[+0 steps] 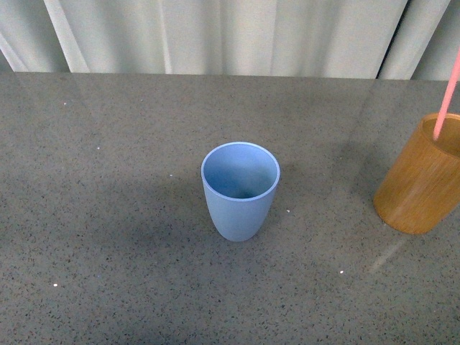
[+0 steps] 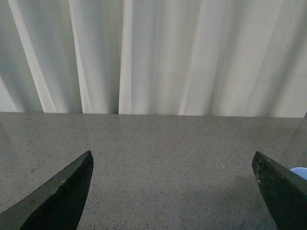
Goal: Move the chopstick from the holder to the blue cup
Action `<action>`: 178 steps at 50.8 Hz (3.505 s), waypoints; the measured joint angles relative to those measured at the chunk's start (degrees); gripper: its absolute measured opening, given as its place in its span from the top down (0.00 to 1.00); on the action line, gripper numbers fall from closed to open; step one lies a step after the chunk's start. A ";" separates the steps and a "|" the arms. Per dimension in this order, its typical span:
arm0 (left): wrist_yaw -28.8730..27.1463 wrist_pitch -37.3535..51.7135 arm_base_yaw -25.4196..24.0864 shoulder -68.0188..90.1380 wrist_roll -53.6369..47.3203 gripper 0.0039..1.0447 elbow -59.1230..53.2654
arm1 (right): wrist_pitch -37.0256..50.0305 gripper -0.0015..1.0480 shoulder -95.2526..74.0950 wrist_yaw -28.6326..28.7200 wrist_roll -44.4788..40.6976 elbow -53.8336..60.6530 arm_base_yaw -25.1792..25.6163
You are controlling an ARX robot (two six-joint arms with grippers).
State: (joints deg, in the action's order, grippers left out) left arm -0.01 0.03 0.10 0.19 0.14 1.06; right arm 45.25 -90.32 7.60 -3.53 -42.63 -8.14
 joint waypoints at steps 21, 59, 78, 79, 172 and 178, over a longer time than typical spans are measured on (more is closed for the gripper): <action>0.00 0.00 0.00 0.00 0.00 0.06 0.00 | -2.91 0.98 3.61 3.04 5.31 -5.75 -17.38; 0.00 0.00 0.00 0.00 0.00 0.06 0.00 | 7.26 0.98 -12.94 5.73 7.26 -3.06 -23.45; 0.00 0.00 0.00 0.00 0.00 0.06 0.00 | 9.35 0.98 -17.94 4.61 6.95 -3.06 -23.15; 0.00 0.00 0.00 0.00 0.00 0.06 0.00 | 9.44 0.98 -18.03 4.50 6.93 -3.06 -23.10; 0.02 0.00 0.00 -0.07 0.00 0.06 0.00 | -11.69 0.99 52.52 -7.63 3.54 38.86 8.11; 0.00 0.00 0.00 -0.07 0.00 0.06 0.00 | -14.43 0.99 56.72 -7.52 3.54 40.26 8.11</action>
State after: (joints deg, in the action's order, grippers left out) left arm -0.01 0.03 0.10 0.12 0.14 1.06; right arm 30.83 -33.61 0.08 0.01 -2.37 -0.03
